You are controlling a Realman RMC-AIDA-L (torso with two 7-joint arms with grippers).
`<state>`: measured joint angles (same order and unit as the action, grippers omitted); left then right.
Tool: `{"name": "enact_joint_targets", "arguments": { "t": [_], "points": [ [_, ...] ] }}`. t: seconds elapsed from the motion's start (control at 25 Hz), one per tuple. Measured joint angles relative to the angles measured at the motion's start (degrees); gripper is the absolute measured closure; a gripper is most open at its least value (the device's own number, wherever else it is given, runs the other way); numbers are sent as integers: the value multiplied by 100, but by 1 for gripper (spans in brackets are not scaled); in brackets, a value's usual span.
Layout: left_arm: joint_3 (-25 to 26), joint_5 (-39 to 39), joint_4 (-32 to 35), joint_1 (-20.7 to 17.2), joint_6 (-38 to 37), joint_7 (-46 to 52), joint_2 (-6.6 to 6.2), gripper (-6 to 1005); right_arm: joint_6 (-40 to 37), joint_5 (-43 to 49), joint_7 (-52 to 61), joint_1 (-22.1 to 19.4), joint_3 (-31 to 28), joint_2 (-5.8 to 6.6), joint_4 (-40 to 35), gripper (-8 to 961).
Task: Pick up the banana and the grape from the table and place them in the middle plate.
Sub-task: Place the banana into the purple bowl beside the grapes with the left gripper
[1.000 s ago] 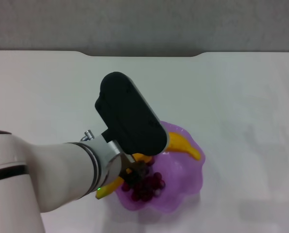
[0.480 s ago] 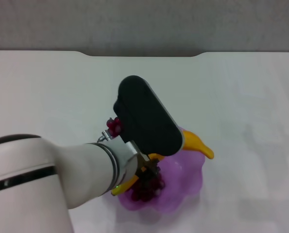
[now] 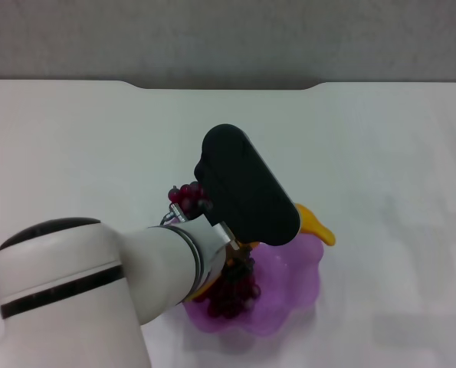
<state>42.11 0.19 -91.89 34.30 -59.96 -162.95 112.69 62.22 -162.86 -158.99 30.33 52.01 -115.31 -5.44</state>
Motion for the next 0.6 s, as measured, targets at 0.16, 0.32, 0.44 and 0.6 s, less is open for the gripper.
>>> {"name": "enact_joint_targets", "arguments": {
  "t": [0.16, 0.32, 0.44, 0.6],
  "points": [
    [35, 135, 58, -11, -69, 4, 87, 501, 0, 0, 0, 0, 8, 0, 0, 73],
    [70, 209, 66, -53, -98, 9, 134, 435, 0, 0, 0, -1, 11, 0, 0, 73],
    [109, 306, 67, -117, -86, 9, 175, 256, 0, 0, 0, -6, 11, 0, 0, 74],
    [132, 519, 12, -203, -85, 10, 222, 110, 1, 0, 0, -10, 11, 0, 0, 74]
  ]
}}
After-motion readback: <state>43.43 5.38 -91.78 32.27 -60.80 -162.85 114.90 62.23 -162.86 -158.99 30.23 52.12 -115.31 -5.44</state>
